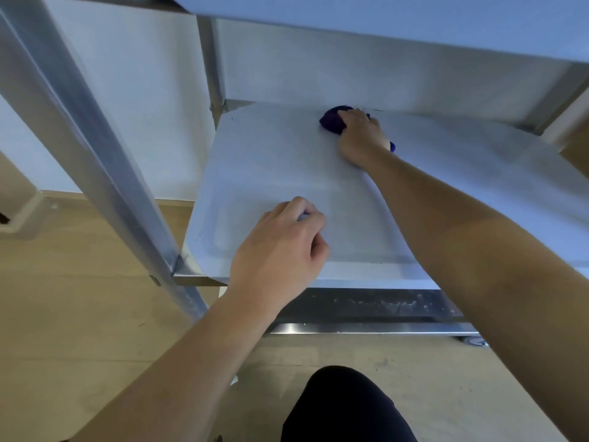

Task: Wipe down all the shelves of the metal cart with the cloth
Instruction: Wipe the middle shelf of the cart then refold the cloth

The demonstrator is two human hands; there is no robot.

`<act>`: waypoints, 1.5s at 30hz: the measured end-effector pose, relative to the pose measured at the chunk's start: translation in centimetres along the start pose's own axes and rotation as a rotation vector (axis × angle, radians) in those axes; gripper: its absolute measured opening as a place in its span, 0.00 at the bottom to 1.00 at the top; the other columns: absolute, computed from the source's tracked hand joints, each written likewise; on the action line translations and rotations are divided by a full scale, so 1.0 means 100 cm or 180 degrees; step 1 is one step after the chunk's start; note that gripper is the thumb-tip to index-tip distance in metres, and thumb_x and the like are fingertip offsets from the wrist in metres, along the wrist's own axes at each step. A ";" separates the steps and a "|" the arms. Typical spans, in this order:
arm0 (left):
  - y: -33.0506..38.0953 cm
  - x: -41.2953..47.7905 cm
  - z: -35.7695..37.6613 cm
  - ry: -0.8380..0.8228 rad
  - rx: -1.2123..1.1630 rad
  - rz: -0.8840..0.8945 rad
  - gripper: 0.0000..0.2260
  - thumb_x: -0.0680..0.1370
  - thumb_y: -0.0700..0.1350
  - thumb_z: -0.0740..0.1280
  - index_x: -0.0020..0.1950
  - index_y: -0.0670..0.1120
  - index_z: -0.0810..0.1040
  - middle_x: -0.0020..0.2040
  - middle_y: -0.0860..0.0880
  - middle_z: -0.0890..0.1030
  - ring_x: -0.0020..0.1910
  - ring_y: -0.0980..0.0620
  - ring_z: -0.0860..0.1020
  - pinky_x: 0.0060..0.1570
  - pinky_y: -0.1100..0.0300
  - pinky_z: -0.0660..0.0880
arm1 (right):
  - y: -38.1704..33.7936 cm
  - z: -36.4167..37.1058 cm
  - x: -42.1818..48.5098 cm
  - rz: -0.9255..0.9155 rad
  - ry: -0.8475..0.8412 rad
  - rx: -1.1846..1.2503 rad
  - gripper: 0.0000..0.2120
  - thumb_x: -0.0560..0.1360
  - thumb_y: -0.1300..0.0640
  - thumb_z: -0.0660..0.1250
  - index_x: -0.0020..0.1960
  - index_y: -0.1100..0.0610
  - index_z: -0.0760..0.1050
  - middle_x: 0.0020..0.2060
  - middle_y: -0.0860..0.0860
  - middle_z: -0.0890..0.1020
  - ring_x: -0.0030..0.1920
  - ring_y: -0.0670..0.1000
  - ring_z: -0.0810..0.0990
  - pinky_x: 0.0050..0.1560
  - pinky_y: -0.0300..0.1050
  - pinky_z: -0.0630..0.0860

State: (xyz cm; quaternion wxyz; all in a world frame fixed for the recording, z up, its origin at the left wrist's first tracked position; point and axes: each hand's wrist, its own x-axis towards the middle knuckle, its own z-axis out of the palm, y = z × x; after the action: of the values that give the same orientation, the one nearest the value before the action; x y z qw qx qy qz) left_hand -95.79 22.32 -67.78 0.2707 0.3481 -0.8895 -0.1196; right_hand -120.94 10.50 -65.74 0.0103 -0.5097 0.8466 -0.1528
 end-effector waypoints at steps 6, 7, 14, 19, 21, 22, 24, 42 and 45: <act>-0.002 0.003 -0.001 0.0040 0.0145 0.0104 0.08 0.76 0.45 0.62 0.50 0.49 0.80 0.53 0.53 0.76 0.49 0.51 0.75 0.43 0.60 0.75 | -0.041 0.022 0.045 -0.0249 -0.0232 0.0119 0.27 0.77 0.60 0.52 0.75 0.45 0.59 0.75 0.50 0.61 0.73 0.59 0.60 0.68 0.56 0.65; -0.003 0.004 -0.001 0.0081 0.0163 0.0104 0.08 0.75 0.44 0.63 0.49 0.48 0.80 0.51 0.52 0.76 0.48 0.50 0.75 0.43 0.61 0.73 | -0.051 0.026 0.049 -0.0320 -0.0283 0.0216 0.27 0.77 0.58 0.52 0.75 0.42 0.58 0.74 0.51 0.62 0.72 0.60 0.62 0.67 0.56 0.66; -0.004 0.006 -0.001 0.0069 0.0218 0.0169 0.13 0.75 0.45 0.58 0.52 0.46 0.81 0.50 0.49 0.77 0.47 0.49 0.76 0.45 0.58 0.76 | -0.113 0.045 0.044 -0.1301 -0.0621 0.0414 0.24 0.79 0.54 0.52 0.74 0.40 0.60 0.73 0.52 0.65 0.72 0.57 0.65 0.69 0.54 0.65; -0.004 0.005 -0.001 0.0086 0.0237 0.0057 0.09 0.76 0.45 0.62 0.51 0.47 0.81 0.50 0.51 0.77 0.47 0.51 0.75 0.44 0.61 0.74 | -0.113 0.039 0.021 -0.1974 -0.0759 0.0515 0.22 0.80 0.59 0.55 0.73 0.47 0.65 0.70 0.53 0.71 0.68 0.55 0.69 0.69 0.51 0.65; -0.004 0.005 -0.002 0.0032 0.0181 0.0033 0.08 0.76 0.45 0.62 0.51 0.48 0.80 0.51 0.52 0.77 0.47 0.51 0.74 0.43 0.61 0.73 | -0.111 0.036 0.005 -0.2303 -0.0801 0.0568 0.23 0.80 0.62 0.56 0.73 0.50 0.66 0.71 0.52 0.70 0.69 0.54 0.68 0.71 0.46 0.61; -0.004 0.005 -0.002 -0.0002 0.0164 0.0029 0.08 0.76 0.45 0.62 0.51 0.48 0.80 0.51 0.53 0.76 0.47 0.51 0.74 0.43 0.60 0.74 | -0.109 0.034 -0.004 -0.2447 -0.0816 0.0594 0.23 0.79 0.63 0.56 0.73 0.52 0.66 0.71 0.52 0.70 0.69 0.53 0.68 0.70 0.43 0.59; -0.004 0.006 -0.002 -0.0034 0.0151 0.0003 0.09 0.76 0.46 0.60 0.50 0.48 0.79 0.52 0.53 0.75 0.48 0.50 0.74 0.42 0.57 0.75 | -0.102 0.029 -0.023 -0.2729 -0.0836 0.0615 0.22 0.80 0.65 0.57 0.73 0.55 0.67 0.71 0.51 0.71 0.70 0.52 0.67 0.69 0.37 0.56; -0.002 0.006 0.001 0.0041 0.0063 0.0037 0.09 0.75 0.43 0.61 0.49 0.45 0.80 0.51 0.53 0.77 0.47 0.49 0.77 0.40 0.51 0.76 | 0.006 -0.010 -0.142 -0.1686 -0.0114 0.0602 0.21 0.79 0.62 0.58 0.71 0.50 0.69 0.70 0.48 0.72 0.68 0.56 0.69 0.70 0.49 0.64; -0.001 0.004 -0.001 0.0018 0.0099 0.0076 0.07 0.75 0.44 0.61 0.48 0.46 0.78 0.50 0.52 0.76 0.46 0.48 0.76 0.39 0.52 0.75 | -0.009 -0.006 -0.147 -0.1179 0.0010 0.0375 0.22 0.80 0.60 0.55 0.72 0.46 0.67 0.71 0.44 0.69 0.67 0.55 0.67 0.66 0.50 0.66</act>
State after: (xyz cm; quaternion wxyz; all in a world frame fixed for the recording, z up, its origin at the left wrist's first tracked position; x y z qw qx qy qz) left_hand -95.94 21.93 -67.58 0.2691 0.3419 -0.8946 -0.1015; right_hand -113.24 22.98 -67.00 0.0104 -0.6551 0.7279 -0.2022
